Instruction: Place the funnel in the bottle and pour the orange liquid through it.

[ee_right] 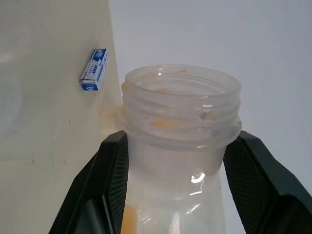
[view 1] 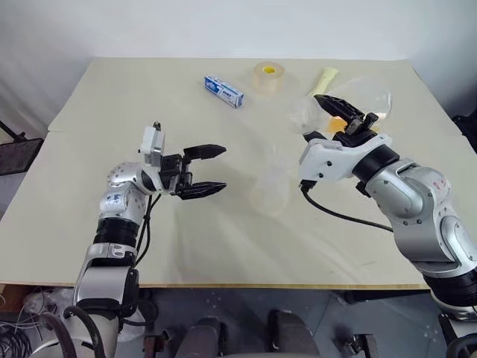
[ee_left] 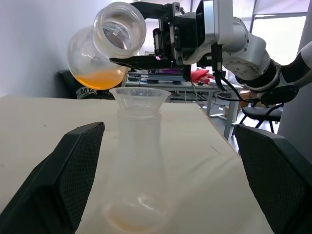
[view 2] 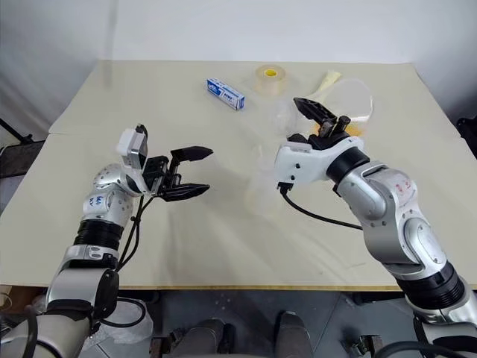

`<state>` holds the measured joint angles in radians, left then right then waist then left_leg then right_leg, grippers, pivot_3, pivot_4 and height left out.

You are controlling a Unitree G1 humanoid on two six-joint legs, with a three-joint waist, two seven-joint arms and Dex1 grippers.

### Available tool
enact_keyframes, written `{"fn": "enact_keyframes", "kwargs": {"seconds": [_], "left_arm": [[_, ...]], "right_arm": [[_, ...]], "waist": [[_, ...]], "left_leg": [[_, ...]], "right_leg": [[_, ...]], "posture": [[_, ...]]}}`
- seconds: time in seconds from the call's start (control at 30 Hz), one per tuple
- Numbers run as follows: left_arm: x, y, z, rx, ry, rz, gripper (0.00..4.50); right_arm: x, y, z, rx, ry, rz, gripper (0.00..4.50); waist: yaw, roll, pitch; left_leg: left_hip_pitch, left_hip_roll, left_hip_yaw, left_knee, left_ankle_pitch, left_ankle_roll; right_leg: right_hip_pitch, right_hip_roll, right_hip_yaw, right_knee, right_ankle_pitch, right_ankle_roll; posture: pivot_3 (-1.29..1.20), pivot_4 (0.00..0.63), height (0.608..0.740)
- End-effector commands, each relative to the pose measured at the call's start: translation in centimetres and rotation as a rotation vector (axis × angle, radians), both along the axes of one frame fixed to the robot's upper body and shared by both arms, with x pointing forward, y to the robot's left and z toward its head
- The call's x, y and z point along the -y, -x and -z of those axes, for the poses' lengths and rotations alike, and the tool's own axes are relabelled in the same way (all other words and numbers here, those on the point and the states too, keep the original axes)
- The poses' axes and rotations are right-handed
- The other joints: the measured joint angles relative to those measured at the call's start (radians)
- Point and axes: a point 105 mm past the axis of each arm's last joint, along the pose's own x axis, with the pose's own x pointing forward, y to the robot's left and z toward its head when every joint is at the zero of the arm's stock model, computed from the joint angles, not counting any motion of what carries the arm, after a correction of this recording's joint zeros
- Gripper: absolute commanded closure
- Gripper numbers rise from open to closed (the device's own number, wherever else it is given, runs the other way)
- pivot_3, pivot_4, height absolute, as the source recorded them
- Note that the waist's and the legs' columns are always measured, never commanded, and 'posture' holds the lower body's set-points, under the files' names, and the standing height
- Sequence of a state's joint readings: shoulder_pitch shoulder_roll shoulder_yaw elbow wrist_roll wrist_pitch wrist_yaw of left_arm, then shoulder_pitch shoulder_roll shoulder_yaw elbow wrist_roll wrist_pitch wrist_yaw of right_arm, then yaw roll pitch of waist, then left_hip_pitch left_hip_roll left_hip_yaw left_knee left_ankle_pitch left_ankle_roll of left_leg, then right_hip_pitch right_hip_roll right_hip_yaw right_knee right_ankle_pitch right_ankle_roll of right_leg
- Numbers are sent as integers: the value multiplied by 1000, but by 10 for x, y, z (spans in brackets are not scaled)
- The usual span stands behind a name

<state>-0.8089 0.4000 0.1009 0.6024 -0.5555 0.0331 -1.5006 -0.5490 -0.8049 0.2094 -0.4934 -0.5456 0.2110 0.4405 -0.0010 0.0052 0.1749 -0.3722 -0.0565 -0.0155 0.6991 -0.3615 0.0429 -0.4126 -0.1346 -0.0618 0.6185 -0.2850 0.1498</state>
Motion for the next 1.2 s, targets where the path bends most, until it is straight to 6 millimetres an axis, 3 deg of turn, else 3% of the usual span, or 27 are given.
{"fn": "enact_keyframes", "kwargs": {"seconds": [0.03,0.63,1.2], "left_arm": [[-1,9,-6,45,45,57,0],[1,10,0,29,46,79,0],[-20,11,21,9,-78,33,0]], "right_arm": [[-1,7,-14,88,55,-2,2077],[8,8,-14,181,272,11,2077],[6,7,-11,221,342,-6,2077]], "waist": [[0,0,0],[0,0,0],[1,0,0]], "left_leg": [[0,0,0,0,0,0],[0,0,0,0,0,0],[0,0,0,0,0,0]], "right_leg": [[0,0,0,0,0,0],[0,0,0,0,0,0],[0,0,0,0,0,0]], "posture": [[0,150,740],[0,150,740],[0,150,740]]}}
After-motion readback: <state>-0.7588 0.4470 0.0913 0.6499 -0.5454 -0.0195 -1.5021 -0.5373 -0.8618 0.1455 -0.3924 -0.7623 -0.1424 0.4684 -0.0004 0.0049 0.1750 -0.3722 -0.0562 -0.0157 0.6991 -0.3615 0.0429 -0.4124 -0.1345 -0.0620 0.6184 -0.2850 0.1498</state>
